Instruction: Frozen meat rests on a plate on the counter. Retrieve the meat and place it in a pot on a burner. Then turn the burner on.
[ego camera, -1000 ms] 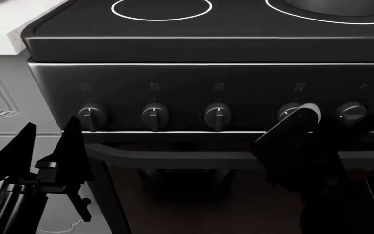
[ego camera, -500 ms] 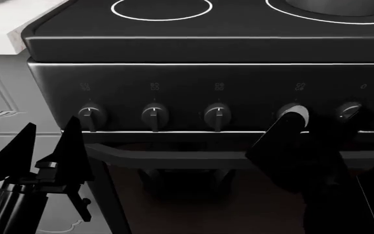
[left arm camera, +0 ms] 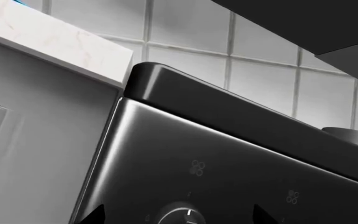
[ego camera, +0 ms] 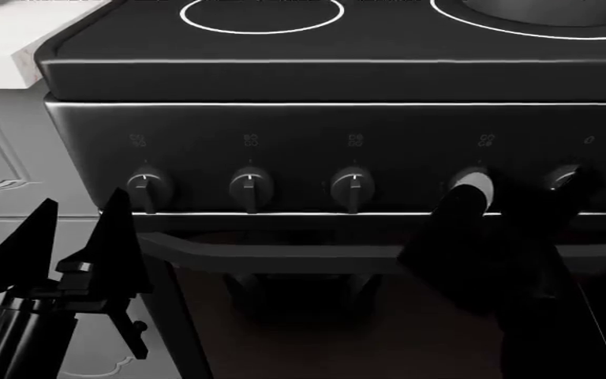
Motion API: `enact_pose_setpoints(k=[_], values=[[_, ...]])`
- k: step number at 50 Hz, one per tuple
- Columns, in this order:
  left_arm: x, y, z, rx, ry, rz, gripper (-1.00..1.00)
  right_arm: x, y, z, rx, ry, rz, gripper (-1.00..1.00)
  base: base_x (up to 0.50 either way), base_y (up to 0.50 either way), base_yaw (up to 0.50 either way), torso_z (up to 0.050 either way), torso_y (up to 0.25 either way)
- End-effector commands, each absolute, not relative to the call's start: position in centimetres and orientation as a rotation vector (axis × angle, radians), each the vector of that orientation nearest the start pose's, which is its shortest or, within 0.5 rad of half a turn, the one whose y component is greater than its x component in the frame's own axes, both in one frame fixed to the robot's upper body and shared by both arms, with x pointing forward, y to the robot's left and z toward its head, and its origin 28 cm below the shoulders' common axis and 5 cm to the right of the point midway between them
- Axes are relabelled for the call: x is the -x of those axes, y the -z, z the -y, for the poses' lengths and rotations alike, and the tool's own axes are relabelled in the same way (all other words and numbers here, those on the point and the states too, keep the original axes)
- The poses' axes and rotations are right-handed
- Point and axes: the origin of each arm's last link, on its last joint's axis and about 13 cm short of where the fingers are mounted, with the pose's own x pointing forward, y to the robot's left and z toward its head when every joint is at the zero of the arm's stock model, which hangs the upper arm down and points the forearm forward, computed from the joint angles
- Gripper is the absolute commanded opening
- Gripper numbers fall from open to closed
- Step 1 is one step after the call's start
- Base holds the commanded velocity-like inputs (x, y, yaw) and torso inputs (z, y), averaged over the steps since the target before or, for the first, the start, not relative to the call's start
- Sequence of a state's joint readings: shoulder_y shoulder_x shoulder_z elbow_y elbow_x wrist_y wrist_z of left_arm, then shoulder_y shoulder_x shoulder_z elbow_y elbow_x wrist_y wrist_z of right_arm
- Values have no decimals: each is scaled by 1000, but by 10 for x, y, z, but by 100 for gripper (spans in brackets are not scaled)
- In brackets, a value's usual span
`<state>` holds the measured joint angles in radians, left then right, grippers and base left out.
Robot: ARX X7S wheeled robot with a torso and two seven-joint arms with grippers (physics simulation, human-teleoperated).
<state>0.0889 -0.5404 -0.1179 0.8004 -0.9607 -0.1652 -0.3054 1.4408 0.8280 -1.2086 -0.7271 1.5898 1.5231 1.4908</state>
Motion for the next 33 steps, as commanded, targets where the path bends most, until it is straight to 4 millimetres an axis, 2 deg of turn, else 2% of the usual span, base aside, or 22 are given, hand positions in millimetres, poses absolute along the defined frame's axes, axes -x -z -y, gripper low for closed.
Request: enact_pose_setpoints(k=[1,8,11,13,24,33], values=[[-160,-171,-254,385,176,360,100,-182,-251,131,1258,228,244,100,0,0,0,0,0],[-160,-172,-253,386,179,363,100,-170,-264,136,1268,191,238,100,0,0,0,0,1],[-159,-173,-253,386,181,365,100,-161,-285,126,1216,182,308,100,0,0,0,3,4],[-158,-173,-253,386,182,366,100,-156,-280,130,1268,162,235,100,0,0,0,0,5],[-155,-175,-252,382,190,375,100,-135,-288,133,1246,115,214,100,0,0,0,0,0],[-149,-180,-250,370,206,400,100,-115,-299,146,1236,138,208,100,0,0,0,0,0]])
